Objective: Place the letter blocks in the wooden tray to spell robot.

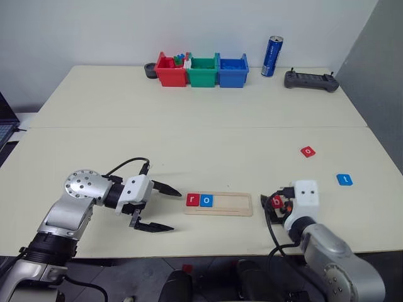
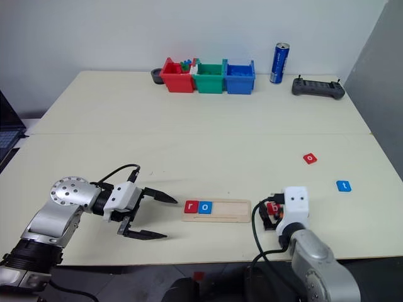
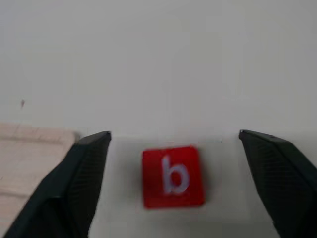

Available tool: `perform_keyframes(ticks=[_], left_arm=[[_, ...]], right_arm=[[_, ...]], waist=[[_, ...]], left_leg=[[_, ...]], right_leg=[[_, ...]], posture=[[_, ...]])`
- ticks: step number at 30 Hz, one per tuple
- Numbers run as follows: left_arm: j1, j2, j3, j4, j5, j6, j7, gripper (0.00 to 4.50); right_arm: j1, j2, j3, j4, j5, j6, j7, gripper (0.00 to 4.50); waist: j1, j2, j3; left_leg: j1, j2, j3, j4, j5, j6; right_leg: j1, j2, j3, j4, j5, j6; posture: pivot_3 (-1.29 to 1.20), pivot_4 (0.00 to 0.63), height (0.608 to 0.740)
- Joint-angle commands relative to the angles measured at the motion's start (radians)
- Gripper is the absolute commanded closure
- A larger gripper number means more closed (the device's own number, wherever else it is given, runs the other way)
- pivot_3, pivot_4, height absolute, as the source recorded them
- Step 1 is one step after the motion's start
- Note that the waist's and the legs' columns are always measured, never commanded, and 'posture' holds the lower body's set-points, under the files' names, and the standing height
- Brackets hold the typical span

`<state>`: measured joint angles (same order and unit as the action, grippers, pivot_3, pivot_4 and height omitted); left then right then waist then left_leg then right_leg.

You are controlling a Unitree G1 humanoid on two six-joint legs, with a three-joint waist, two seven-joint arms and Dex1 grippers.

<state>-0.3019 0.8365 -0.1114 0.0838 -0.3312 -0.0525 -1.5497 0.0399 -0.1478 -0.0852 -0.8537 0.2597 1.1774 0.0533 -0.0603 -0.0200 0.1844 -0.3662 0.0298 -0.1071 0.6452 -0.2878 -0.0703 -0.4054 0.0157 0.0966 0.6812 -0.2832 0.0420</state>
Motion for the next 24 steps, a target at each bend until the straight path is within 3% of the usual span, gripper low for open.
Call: perform_keyframes(ticks=[1, 4, 11, 16, 24], left_arm=[[0.007, 0.005, 0.032, -0.037, -0.007, 0.002, 0.035, 0.00], [0.020, 0.003, 0.028, -0.062, -0.007, 0.011, 0.061, 0.00], [0.025, -0.007, 0.014, -0.114, -0.004, 0.043, 0.109, 0.00], [0.034, -0.005, 0.010, -0.145, -0.003, 0.061, 0.126, 0.00], [0.031, 0.001, 0.013, -0.181, -0.007, 0.094, 0.143, 0.00]], right_arm=[[-0.070, -0.189, -0.064, -0.041, 0.082, 0.003, 0.182, 0.02], [-0.100, -0.361, -0.087, 0.035, 0.148, -0.110, 0.382, 0.02], [-0.138, -0.696, 0.045, 0.289, 0.146, -0.466, 0.853, 0.02], [-0.197, -0.790, 0.171, 0.477, 0.021, -0.663, 0.967, 0.02], [-0.318, -0.783, 0.291, 0.654, -0.058, -0.783, 1.074, 0.02]], waist=[[0.001, 0.001, 0.001], [0.001, 0.001, 0.001], [0.002, 0.000, 0.001], [0.001, 0.000, 0.001], [0.002, 0.000, 0.002]], left_leg=[[0.000, 0.000, 0.000, 0.000, 0.000, 0.000], [0.000, 0.000, 0.000, 0.000, 0.000, 0.000], [0.000, 0.000, 0.001, 0.000, 0.000, 0.001], [0.000, 0.000, 0.001, 0.001, 0.000, 0.001], [0.000, -0.001, 0.001, 0.001, 0.000, 0.001]], right_leg=[[0.000, 0.000, 0.000, 0.000, 0.000, 0.000], [0.000, 0.000, 0.000, -0.001, 0.000, 0.000], [0.001, 0.000, 0.000, -0.001, 0.000, 0.000], [0.001, 0.000, 0.000, -0.001, 0.000, 0.000], [0.001, 0.000, 0.000, -0.001, 0.003, -0.005]], posture=[[0.00, 0.150, 0.740], [0.00, 0.150, 0.740], [0.00, 0.150, 0.740], [0.00, 0.150, 0.740], [0.00, 0.150, 0.740]])
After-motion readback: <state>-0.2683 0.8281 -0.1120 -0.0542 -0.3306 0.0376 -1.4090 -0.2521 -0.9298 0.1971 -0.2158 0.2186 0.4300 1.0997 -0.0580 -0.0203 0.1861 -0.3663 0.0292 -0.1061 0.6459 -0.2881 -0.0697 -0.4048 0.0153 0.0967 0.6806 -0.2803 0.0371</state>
